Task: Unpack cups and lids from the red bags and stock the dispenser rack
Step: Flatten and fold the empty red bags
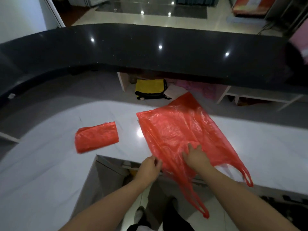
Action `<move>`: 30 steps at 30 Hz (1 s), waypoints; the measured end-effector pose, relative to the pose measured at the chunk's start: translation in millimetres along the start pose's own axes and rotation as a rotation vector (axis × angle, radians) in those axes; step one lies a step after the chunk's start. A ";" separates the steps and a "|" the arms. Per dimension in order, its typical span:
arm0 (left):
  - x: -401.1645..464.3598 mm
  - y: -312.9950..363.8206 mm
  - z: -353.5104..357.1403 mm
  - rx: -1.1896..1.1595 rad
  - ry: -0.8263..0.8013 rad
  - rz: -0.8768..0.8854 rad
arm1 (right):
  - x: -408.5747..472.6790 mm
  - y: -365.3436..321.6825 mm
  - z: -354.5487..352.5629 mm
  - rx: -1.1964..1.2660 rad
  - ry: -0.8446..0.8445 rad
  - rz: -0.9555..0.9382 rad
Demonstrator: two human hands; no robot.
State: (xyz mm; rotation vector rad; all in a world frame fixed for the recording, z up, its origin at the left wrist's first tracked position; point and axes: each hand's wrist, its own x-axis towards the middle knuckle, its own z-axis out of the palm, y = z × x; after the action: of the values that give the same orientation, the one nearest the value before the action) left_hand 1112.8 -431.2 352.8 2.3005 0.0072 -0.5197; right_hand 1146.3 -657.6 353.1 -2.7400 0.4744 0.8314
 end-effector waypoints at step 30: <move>-70.2 -18.0 39.0 -1.101 -0.161 -0.592 | -86.2 -44.7 58.9 0.080 0.004 -0.407</move>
State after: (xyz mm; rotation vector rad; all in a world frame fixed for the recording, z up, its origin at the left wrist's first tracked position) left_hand 1031.3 -434.8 342.0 1.1416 0.7256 -0.7453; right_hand 1066.2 -577.6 360.6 -2.6282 -0.0532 0.6826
